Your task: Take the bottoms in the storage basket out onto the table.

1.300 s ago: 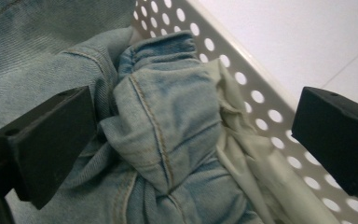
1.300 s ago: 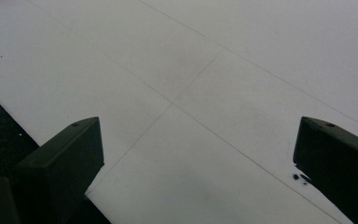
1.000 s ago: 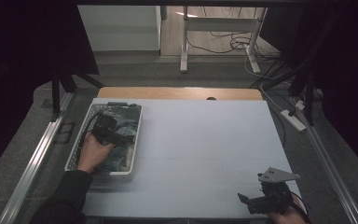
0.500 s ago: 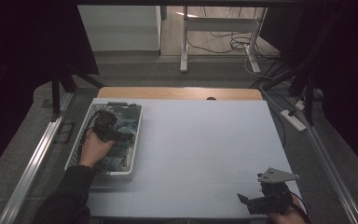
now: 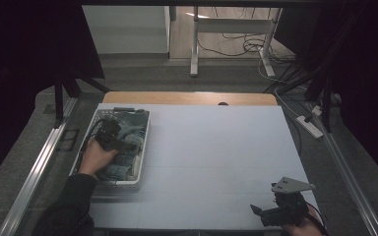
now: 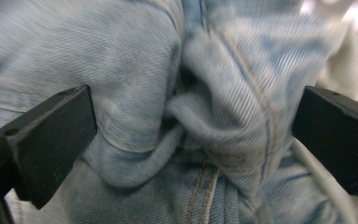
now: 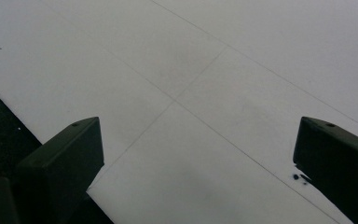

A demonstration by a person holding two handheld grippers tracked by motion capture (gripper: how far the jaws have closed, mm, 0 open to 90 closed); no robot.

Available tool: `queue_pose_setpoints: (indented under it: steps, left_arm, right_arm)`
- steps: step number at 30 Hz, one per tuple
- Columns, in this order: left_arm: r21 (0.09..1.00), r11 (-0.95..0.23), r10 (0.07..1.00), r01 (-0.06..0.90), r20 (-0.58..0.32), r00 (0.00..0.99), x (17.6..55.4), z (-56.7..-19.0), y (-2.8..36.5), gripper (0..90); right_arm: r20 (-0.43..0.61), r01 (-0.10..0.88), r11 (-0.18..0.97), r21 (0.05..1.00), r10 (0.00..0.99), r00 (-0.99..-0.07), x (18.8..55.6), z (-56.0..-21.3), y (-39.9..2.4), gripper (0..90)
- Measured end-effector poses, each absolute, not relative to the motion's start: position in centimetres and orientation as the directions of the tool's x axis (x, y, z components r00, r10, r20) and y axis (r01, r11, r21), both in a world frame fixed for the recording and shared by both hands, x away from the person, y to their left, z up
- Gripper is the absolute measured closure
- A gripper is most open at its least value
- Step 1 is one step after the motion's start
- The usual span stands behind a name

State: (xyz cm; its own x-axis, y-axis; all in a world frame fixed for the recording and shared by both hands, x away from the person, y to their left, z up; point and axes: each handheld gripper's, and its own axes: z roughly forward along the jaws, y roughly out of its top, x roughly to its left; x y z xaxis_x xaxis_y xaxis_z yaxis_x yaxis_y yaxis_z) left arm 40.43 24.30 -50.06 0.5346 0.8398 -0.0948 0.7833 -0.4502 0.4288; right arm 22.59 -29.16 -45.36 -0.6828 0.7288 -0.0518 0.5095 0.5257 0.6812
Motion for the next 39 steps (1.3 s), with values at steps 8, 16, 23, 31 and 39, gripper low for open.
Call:
queue_pose_setpoints:
  steps: [8, 16, 23, 31, 39]
  left_arm:
    - [0.371, -0.470, 0.843, 0.801, -0.080, 0.531, 40.9, -51.1, 23.6, 0.0]
    - [0.283, -0.494, 0.864, 0.822, 0.051, 0.501, 41.0, -51.5, 21.7, 0.0]
    - [0.300, -0.483, 0.870, 0.822, 0.057, 0.490, 40.6, -51.1, 21.9, 10.4]
    - [0.338, -0.467, 0.875, 0.817, 0.043, 0.482, 40.2, -50.7, 22.6, 26.4]
    - [0.360, -0.451, 0.883, 0.816, 0.049, 0.467, 39.9, -50.3, 23.4, 56.7]
  right_arm:
    - [-0.053, 0.512, 0.528, 0.677, 0.729, -0.682, 22.6, -45.4, -29.1, 1.9]
    - [-0.055, 0.515, 0.533, 0.671, 0.729, -0.682, 22.6, -45.4, -29.1, 1.9]
    - [-0.055, 0.511, 0.532, 0.675, 0.727, -0.684, 22.6, -45.4, -29.1, 1.9]
    - [-0.060, 0.504, 0.536, 0.677, 0.723, -0.688, 22.5, -45.4, -29.1, 1.9]
    - [-0.066, 0.500, 0.543, 0.675, 0.719, -0.692, 22.5, -45.4, -29.0, 1.9]
